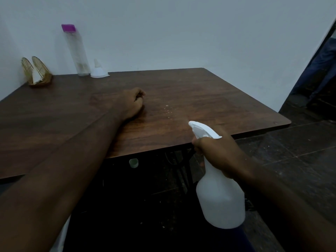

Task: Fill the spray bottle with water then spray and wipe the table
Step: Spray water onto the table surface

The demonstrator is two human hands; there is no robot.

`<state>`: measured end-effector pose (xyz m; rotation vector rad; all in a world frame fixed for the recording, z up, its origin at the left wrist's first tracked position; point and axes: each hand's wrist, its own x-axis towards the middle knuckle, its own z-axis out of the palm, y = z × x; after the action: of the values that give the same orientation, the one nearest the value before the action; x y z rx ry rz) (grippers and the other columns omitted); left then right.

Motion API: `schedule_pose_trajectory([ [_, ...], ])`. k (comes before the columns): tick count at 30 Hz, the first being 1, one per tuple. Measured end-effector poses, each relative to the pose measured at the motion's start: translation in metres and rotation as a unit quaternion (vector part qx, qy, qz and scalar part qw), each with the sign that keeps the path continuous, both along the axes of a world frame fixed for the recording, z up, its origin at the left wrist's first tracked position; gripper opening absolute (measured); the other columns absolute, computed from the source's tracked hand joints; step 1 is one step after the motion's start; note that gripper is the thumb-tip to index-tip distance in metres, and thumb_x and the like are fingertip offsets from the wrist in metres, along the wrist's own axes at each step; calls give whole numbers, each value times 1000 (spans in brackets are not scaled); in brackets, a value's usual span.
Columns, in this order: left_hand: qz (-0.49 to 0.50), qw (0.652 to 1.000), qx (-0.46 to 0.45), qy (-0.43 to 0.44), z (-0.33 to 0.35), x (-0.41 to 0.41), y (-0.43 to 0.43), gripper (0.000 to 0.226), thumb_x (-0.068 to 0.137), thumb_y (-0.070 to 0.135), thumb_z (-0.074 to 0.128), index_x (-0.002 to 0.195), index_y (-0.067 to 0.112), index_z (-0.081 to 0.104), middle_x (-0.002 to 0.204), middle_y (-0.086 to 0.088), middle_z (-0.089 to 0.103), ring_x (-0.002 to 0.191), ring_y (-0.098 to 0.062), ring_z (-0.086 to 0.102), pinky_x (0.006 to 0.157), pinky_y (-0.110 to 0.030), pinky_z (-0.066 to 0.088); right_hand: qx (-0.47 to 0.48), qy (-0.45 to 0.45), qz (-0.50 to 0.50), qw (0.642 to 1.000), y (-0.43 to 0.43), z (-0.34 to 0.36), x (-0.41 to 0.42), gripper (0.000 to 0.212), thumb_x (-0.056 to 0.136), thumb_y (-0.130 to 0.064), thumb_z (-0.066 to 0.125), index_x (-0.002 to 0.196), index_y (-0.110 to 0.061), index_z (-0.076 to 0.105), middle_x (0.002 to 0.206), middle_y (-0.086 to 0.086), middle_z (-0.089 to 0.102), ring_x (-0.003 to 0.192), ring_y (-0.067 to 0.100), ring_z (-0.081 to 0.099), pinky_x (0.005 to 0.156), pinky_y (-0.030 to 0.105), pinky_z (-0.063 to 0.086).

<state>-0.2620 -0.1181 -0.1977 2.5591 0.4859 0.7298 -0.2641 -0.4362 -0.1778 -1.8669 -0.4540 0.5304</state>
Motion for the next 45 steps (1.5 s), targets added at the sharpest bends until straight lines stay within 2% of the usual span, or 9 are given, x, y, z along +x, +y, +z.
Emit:
schedule_pose_trajectory([
  [4,-1,1000,10,-3,0,1,-1,33,92,10,46,121,11,62,111,-6,67,97,-20,59,77,-25,37,2,-3,8,1000,-2,1,0,33,82,-8,61,113,-18,65,100,10,67,71,18,63,52,29,55],
  [8,1,1000,16,-2,1,-1,0,34,92,10,46,122,10,61,112,-6,67,96,-18,57,77,-24,36,8,-7,-21,1000,-5,2,0,32,81,-3,58,107,-21,60,82,4,60,57,14,57,41,20,45],
  [13,0,1000,8,0,1,-3,1,34,92,10,46,122,12,61,112,-6,67,98,-20,59,78,-24,37,-6,1,0,1000,-4,0,-1,32,81,-8,61,112,-16,64,94,10,64,66,16,62,49,26,52],
  [18,-6,1000,4,4,1,-3,2,33,91,11,46,120,12,62,112,-6,67,97,-19,58,80,-26,39,12,11,-18,1000,-5,1,-1,36,80,-2,58,112,-19,56,87,6,61,63,14,57,41,19,43],
  [22,-5,1000,7,5,2,-4,0,33,91,11,46,120,12,62,111,-6,67,100,-23,60,85,-29,44,13,9,35,999,-2,11,0,38,71,-5,60,108,-14,67,103,22,66,76,22,63,55,34,56],
  [27,-9,1000,9,13,7,-6,-4,31,92,15,47,119,17,62,107,-3,68,96,-22,61,86,-33,48,31,-5,39,999,8,43,11,51,60,-2,63,108,-17,69,102,9,73,90,34,72,65,44,62],
  [38,-2,1000,-26,11,15,-5,-6,26,99,20,45,122,21,58,101,5,61,80,-6,54,62,-14,35,132,-53,75,987,113,132,60,28,76,4,57,102,4,68,81,16,66,74,26,66,60,38,58],
  [42,5,992,-108,-59,13,-5,-3,24,100,16,44,118,16,60,103,-2,65,86,-9,58,68,-16,43,174,-64,78,980,154,123,67,25,73,6,59,94,-4,70,82,14,69,78,22,68,64,34,59],
  [45,39,966,-200,-157,10,-6,0,20,99,13,43,103,15,62,93,-6,66,86,-20,61,74,-31,50,192,-64,78,976,179,107,68,32,72,7,62,100,-7,70,94,16,73,91,26,73,73,37,61],
])
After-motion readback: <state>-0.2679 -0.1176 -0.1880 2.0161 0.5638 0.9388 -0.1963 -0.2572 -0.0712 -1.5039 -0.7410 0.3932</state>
